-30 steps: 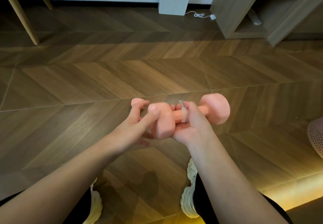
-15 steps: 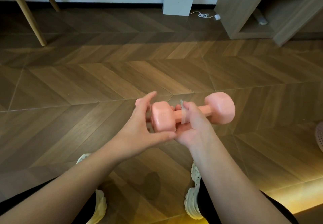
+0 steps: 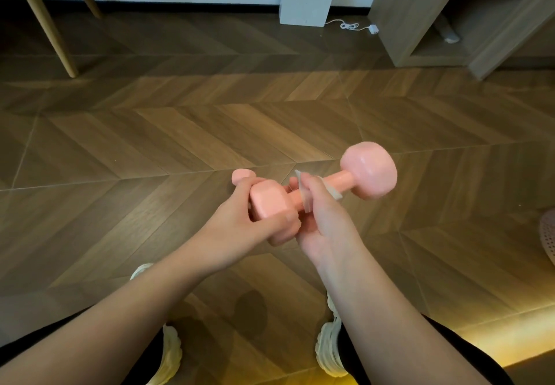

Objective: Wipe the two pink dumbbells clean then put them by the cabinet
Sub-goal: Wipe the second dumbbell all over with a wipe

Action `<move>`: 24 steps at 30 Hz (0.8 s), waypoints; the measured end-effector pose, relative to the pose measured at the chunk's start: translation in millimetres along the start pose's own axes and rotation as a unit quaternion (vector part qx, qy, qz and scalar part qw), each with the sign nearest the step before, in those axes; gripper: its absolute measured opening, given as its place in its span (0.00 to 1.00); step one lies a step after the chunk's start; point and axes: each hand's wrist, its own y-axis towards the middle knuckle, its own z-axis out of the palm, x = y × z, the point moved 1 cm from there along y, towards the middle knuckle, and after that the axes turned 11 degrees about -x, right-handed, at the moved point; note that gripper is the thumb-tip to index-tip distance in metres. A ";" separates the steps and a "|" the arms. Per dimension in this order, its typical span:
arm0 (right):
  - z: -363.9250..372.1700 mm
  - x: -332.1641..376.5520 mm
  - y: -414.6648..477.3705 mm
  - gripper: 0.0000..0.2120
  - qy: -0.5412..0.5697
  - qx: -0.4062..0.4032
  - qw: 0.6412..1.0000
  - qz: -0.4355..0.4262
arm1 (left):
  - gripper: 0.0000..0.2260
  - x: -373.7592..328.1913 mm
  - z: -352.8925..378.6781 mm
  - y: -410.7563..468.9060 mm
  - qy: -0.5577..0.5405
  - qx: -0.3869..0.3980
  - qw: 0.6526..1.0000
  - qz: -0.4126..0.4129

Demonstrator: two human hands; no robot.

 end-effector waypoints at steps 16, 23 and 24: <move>-3.1 32.8 -17.6 0.18 -0.039 0.267 0.945 -0.184 | 0.34 -30.3 -14.3 -14.7 -0.336 0.083 0.933 -0.102; -10.7 4.1 -26.9 0.24 -0.172 0.279 0.929 -0.171 | 0.24 -30.5 -7.8 -9.7 -0.302 0.079 0.939 -0.147; -10.6 3.8 -28.5 0.27 -0.191 0.289 0.923 -0.169 | 0.27 -30.4 -8.8 -12.0 -0.351 0.088 0.922 -0.139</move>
